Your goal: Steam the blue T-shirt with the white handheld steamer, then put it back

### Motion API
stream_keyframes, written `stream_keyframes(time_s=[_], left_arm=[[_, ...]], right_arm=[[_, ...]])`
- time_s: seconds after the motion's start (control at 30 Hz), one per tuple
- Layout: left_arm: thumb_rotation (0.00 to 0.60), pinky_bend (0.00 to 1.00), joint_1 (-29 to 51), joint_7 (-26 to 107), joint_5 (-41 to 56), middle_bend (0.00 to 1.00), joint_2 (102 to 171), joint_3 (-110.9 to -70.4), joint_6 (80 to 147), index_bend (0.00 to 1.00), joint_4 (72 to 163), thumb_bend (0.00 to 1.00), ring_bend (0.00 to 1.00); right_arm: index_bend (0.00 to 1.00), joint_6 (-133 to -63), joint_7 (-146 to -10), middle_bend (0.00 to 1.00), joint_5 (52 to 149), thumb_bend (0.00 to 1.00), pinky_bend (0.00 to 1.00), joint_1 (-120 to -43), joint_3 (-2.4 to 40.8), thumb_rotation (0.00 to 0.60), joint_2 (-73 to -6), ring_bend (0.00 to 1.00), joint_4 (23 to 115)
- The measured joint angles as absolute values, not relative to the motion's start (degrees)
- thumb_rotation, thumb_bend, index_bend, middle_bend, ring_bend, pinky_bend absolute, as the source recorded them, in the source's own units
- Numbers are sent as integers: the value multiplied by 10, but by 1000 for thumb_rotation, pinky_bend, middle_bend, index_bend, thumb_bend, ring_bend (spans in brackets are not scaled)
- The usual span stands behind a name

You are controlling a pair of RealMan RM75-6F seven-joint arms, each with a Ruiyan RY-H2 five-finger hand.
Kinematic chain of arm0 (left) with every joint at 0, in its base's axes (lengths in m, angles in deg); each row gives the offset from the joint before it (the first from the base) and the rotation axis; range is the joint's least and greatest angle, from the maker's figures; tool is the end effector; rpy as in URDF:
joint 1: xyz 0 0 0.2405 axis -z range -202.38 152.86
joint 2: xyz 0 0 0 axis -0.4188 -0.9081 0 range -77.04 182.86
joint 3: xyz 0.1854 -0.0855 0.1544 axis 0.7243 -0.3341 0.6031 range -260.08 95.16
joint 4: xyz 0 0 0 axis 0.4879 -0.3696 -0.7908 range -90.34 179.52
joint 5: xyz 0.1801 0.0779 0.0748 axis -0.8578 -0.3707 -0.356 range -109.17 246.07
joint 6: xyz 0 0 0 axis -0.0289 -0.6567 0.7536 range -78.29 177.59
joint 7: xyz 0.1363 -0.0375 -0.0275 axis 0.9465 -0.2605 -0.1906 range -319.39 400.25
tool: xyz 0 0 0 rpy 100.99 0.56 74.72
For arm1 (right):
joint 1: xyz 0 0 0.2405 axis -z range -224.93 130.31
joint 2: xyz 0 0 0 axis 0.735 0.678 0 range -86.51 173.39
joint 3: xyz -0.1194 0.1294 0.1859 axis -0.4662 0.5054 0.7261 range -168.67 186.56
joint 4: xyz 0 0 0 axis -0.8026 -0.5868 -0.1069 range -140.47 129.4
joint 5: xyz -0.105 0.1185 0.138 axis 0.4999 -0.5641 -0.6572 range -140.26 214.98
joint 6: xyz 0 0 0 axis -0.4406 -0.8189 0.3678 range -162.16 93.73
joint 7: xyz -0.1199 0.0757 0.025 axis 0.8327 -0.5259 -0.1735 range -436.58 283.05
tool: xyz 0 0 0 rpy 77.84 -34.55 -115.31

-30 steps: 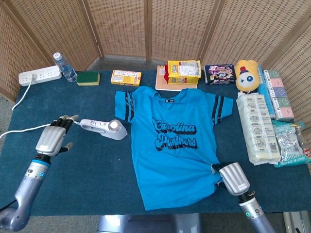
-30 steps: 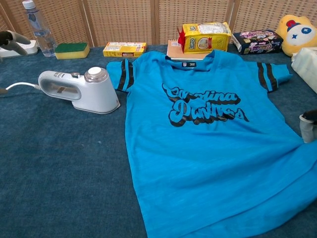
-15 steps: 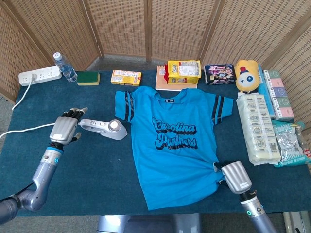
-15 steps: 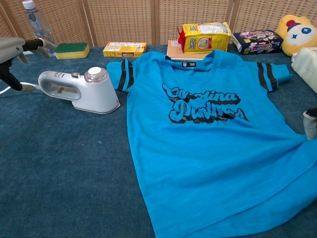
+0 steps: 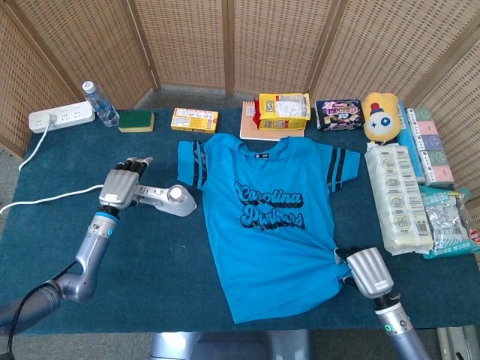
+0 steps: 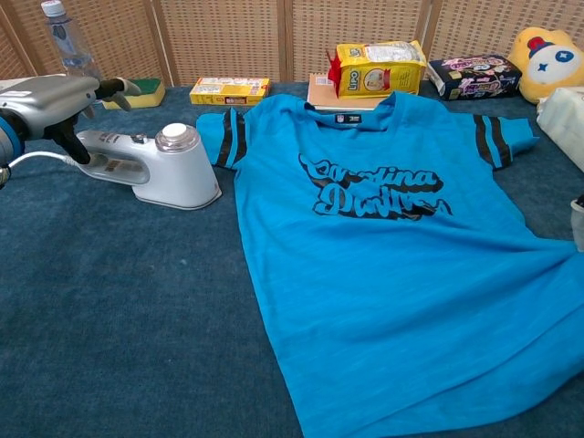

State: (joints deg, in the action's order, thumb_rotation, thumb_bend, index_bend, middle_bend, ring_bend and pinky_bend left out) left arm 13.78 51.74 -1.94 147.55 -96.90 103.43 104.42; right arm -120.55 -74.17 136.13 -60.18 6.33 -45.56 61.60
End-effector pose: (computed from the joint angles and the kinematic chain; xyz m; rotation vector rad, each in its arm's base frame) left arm -0.2262 0.3908 0.0049 -1.6667 -0.8426 -0.8279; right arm -0.2871 -0.2013 0.0293 1.7213 -0.7047 1.0472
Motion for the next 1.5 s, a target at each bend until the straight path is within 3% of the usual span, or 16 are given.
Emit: stream_keyframes(time_s=[0.27, 0.4, 0.6, 0.73, 0.8, 1.17, 1.5], left_arm=[[600, 296, 170, 496, -17, 197, 1520, -974, 1015, 92, 982, 322, 138], [600, 381, 182, 487, -10, 230, 1538, -978, 1003, 207, 959, 345, 200], [600, 595, 194, 479, 1, 454, 1557, -982, 992, 424, 937, 373, 407], [600, 662, 197, 478, 7, 631, 1561, -982, 985, 533, 930, 373, 572], [600, 686, 197, 478, 11, 671, 1561, -982, 980, 560, 929, 372, 613], [600, 731, 192, 454, 12, 745, 1554, -981, 987, 673, 938, 372, 675], [600, 744, 174, 363, 10, 760, 1536, -985, 990, 682, 980, 372, 682]], right_arm=[[759, -1205, -742, 728, 1355, 548, 862, -599, 66, 600, -453, 750, 616], [760, -1206, -743, 728, 1354, 549, 863, -598, 66, 600, -451, 750, 616], [760, -1208, -744, 728, 1353, 549, 863, -595, 67, 600, -449, 750, 619], [760, -1211, -746, 728, 1351, 547, 863, -593, 68, 600, -447, 750, 621], [759, -1211, -746, 728, 1350, 547, 863, -592, 68, 600, -446, 750, 622], [760, -1212, -749, 729, 1348, 547, 863, -591, 71, 600, -445, 751, 626], [760, -1212, -751, 728, 1348, 547, 863, -591, 72, 600, -444, 750, 628]])
